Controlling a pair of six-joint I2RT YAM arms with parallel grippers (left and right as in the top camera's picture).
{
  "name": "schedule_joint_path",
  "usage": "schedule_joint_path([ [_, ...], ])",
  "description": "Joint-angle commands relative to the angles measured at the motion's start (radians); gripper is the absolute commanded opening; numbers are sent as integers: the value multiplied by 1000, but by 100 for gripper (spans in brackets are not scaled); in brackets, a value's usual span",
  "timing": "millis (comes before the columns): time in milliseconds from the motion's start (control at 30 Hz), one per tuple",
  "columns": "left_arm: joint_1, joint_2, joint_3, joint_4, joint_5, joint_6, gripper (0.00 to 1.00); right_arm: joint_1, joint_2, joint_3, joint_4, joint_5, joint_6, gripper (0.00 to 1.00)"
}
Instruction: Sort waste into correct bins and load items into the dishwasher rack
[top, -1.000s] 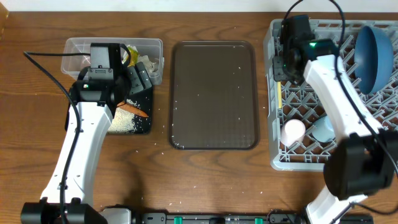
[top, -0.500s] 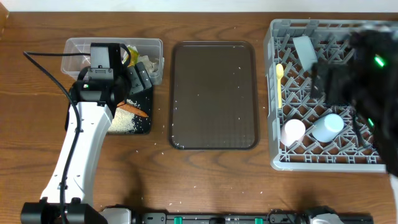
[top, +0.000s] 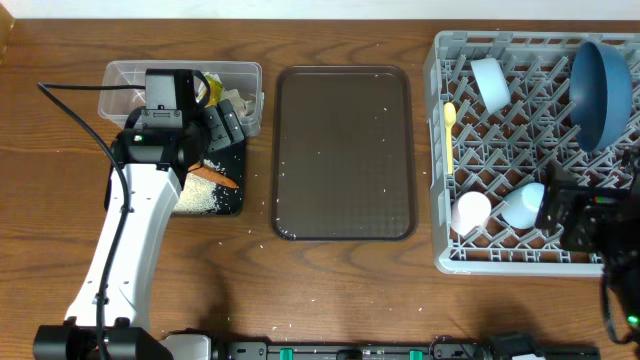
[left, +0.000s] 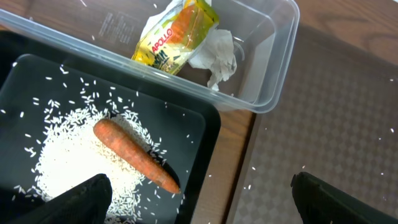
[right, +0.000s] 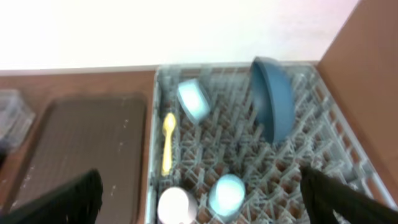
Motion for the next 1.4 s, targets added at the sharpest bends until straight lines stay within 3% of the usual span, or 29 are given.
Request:
schedule_joint_path([
  [0,1,3,3,-3,-3,13,95,-45,-85,-239,159,60,-23,99],
  [300,1,3,3,-3,-3,13,95,-111,-386,-964,851,-72,-24,99],
  [500,1,3,3,-3,-3,13,95,-121,-559,-1285,1072,-128,-15,99],
  [900,1,3,3,-3,-3,13,95,-121,-790,-1542,1107,-161,-16,99],
  [1367,1,3,3,-3,-3,13,95,-116,-856,-1547,1096,-165,-27,99],
])
